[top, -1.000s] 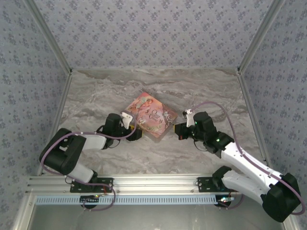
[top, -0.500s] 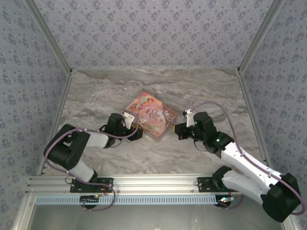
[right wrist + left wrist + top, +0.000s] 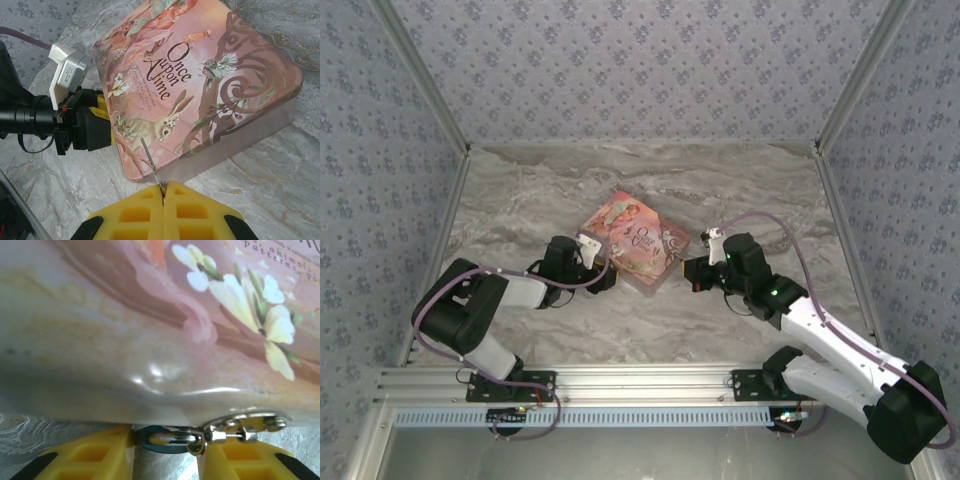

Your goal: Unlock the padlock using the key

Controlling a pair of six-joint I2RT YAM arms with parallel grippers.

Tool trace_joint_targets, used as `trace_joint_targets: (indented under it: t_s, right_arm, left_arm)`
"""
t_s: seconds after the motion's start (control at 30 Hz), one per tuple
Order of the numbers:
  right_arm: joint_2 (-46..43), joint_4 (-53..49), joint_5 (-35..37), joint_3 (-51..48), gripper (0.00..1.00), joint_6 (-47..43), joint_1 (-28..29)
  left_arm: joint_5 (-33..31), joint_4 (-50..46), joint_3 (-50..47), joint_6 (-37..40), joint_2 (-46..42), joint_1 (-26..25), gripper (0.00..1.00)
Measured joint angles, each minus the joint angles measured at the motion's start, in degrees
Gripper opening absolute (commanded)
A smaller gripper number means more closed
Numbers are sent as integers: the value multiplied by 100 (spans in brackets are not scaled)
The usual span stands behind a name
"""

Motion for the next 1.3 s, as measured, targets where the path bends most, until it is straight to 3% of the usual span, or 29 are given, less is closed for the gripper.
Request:
trace_joint_targets:
  t_s: [0.3, 0.5, 1.0, 1.3]
  right_arm:
    - [0, 81, -7, -31, 0, 0, 2]
    - [0, 378, -13, -219, 0, 0, 177]
    - [374, 1797, 1071, -1143, 0, -481, 1692]
    - [592, 2409, 1777, -1416, 0, -828, 2039]
  left_arm:
    - [-46, 0, 35, -151, -4, -44, 28]
    - [-323, -267, 144, -544, -131, -356, 27]
    - [-463, -1167, 789, -2616, -306, -909, 20]
    - [-404, -1360, 1211, -3674, -313, -1062, 20]
